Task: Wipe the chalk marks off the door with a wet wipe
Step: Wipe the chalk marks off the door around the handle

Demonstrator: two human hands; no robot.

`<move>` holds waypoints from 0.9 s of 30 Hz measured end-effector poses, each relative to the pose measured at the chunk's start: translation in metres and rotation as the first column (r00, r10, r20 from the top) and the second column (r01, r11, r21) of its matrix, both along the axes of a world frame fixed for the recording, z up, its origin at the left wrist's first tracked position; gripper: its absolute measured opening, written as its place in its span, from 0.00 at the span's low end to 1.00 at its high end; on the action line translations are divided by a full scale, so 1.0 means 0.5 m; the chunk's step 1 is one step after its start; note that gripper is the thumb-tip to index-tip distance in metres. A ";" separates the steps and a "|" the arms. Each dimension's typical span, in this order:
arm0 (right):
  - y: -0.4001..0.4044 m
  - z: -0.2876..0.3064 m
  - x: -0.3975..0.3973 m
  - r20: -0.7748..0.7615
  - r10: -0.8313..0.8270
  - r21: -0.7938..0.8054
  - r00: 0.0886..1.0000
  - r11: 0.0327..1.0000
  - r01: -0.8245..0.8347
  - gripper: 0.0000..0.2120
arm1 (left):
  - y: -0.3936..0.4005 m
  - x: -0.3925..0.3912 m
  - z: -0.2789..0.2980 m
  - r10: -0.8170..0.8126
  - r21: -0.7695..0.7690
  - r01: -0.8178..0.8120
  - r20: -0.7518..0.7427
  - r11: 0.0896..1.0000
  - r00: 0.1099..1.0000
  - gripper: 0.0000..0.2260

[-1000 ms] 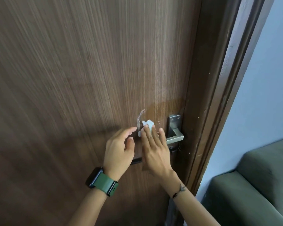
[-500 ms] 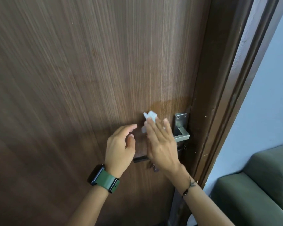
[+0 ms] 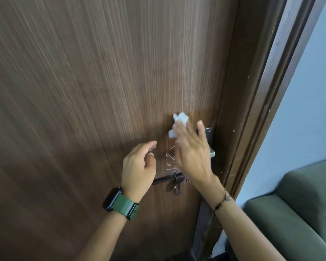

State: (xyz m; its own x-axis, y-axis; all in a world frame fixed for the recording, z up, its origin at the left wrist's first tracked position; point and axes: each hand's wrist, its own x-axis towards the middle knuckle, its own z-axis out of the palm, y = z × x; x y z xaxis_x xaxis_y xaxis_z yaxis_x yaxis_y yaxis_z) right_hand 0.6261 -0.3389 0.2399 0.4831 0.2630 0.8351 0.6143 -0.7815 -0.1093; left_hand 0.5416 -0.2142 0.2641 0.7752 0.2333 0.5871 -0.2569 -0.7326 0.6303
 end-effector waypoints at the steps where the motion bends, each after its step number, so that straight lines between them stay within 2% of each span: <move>1: 0.003 0.014 0.008 -0.014 -0.050 0.037 0.999 0.998 0.051 0.17 | -0.003 0.001 0.001 -0.007 0.001 0.007 -0.001 1.000 1.000 0.15; 3: 0.026 0.003 0.003 0.004 -0.075 0.011 0.997 0.997 0.075 0.16 | -0.007 0.003 0.001 -0.008 -0.003 0.008 0.007 1.000 1.000 0.15; 5: 0.052 -0.055 -0.023 0.039 0.006 -0.133 0.999 0.991 -0.001 0.16 | -0.010 0.003 0.001 -0.006 -0.011 0.007 0.011 1.000 1.000 0.15; 7: 0.058 -0.099 -0.054 0.001 0.099 -0.293 0.995 0.952 -0.094 0.19 | -0.010 0.001 0.000 -0.006 -0.004 0.006 0.006 1.000 1.000 0.15; 8: 0.049 -0.102 -0.057 -0.017 0.126 -0.303 0.992 0.945 -0.125 0.18 | -0.008 -0.001 0.000 -0.007 0.001 0.007 0.005 1.000 1.000 0.15; 10: 0.025 -0.077 -0.038 -0.029 0.119 -0.157 0.992 0.980 -0.122 0.17 | -0.002 -0.005 0.002 -0.013 -0.009 0.013 0.016 1.000 1.000 0.15; 12: -0.001 -0.034 -0.005 -0.081 -0.003 0.067 0.997 0.998 0.008 0.17 | 0.004 -0.008 0.005 -0.016 -0.007 0.016 0.023 1.000 1.000 0.15; 14: -0.006 -0.012 0.012 -0.122 -0.103 0.177 0.987 0.976 0.124 0.14 | 0.008 -0.008 0.005 -0.010 -0.006 0.011 0.016 1.000 1.000 0.15; 15: 0.006 -0.020 0.009 -0.118 -0.142 0.158 0.983 0.974 0.160 0.14 | 0.008 -0.006 0.004 -0.008 -0.012 0.008 0.016 1.000 1.000 0.15; 17: 0.046 -0.065 -0.017 -0.083 -0.149 0.019 0.985 0.988 0.151 0.17 | 0.005 0.000 0.004 -0.002 -0.027 0.002 0.013 1.000 1.000 0.15; 19: 0.073 -0.111 -0.053 -0.081 -0.076 -0.161 0.994 0.985 0.062 0.18 | -0.001 0.004 0.005 -0.009 -0.032 0.009 0.004 0.999 1.000 0.15; 21: 0.065 -0.116 -0.061 -0.091 0.012 -0.215 0.996 0.976 -0.031 0.17 | -0.007 0.006 0.006 -0.029 -0.020 0.029 0.002 0.999 1.000 0.15; 23: 0.040 -0.085 -0.043 -0.095 0.041 -0.072 0.995 0.996 -0.048 0.17 | -0.009 0.005 0.007 -0.049 -0.002 0.049 0.001 0.999 0.999 0.15; 27: -0.012 -0.021 0.004 -0.175 -0.140 0.210 0.975 0.962 0.176 0.16 | -0.008 0.001 0.004 -0.064 -0.012 0.064 0.001 0.998 0.998 0.16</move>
